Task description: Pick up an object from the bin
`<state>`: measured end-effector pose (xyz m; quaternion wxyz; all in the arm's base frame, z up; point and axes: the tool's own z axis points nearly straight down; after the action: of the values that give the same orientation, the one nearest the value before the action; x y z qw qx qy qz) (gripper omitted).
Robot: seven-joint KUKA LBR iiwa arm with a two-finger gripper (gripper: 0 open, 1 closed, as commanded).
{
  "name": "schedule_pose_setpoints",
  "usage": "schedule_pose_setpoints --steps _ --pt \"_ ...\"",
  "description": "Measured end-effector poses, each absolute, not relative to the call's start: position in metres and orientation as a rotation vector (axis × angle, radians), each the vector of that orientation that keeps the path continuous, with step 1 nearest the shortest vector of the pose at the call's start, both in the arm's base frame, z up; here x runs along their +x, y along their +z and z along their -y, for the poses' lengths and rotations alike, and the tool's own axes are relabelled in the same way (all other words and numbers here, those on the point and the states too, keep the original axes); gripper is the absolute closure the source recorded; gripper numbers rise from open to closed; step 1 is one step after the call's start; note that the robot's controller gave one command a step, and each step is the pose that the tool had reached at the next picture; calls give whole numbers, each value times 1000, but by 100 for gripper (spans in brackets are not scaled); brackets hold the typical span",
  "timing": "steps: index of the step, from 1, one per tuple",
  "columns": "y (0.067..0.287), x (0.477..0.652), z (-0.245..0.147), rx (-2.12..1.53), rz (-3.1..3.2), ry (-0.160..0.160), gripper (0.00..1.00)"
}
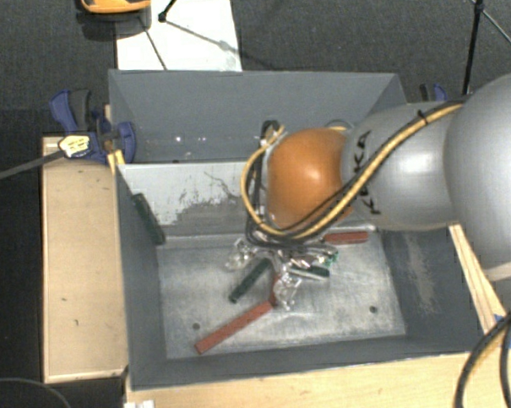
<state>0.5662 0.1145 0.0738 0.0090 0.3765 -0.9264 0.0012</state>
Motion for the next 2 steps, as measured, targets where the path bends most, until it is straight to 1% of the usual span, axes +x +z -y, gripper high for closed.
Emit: schedule_pose_setpoints --steps 1,2 --pt "77 574 -93 1314 2846 -20 100" --pt "77 574 -93 1313 2846 -20 100"
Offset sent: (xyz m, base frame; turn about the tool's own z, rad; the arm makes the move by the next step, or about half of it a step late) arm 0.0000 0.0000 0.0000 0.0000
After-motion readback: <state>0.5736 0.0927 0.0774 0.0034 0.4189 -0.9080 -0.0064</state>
